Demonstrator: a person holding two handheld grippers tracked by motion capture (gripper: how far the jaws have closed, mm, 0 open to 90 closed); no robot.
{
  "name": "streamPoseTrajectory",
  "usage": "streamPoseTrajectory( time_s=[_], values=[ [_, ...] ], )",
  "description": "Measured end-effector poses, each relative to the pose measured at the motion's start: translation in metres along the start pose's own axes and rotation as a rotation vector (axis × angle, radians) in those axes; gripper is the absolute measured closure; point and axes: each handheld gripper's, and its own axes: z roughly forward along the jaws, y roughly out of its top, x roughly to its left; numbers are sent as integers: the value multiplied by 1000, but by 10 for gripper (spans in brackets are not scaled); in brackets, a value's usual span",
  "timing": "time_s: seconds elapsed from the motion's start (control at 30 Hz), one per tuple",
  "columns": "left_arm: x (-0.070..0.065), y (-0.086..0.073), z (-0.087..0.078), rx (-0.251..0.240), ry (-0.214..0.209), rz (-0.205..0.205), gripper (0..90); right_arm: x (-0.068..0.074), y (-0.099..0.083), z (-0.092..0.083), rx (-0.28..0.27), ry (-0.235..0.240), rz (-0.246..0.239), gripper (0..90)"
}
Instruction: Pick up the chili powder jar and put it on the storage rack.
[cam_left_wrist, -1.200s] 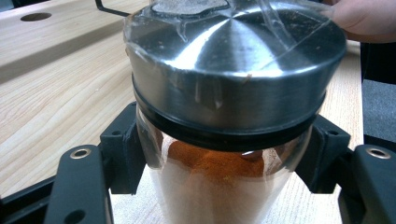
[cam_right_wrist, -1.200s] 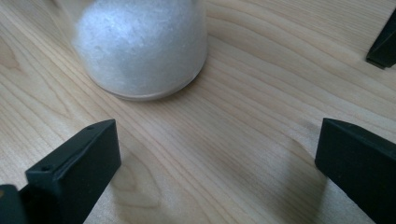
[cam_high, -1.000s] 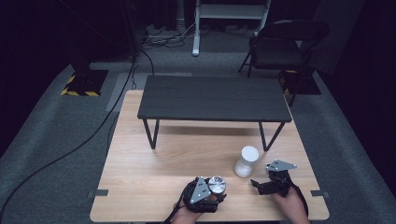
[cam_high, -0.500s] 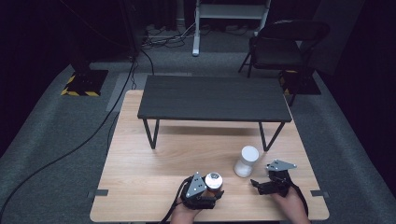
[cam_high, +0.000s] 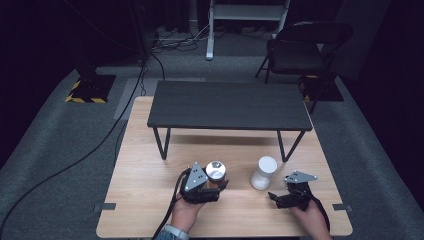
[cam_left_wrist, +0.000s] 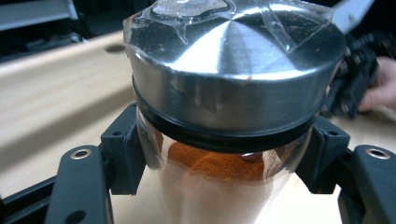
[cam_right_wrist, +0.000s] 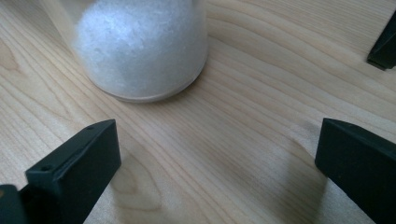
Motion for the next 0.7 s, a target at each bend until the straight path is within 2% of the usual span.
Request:
streamPoseTrajectory(
  time_s=[0.1,0.33,0.43,0.53,0.7],
  values=[
    [5,24,-8,-10,31,8,301,0,0,0,0,0,0,0],
    [20,69,-17,-57,78,8,301,0,0,0,0,0,0,0],
    [24,89,-18,-68,105,21,301,0,0,0,0,0,0,0],
    [35,103,-18,-100,104,-2,301,0,0,0,0,0,0,0],
    [41,128,-13,-105,154,15,301,0,0,0,-1,0,0,0]
  ],
)
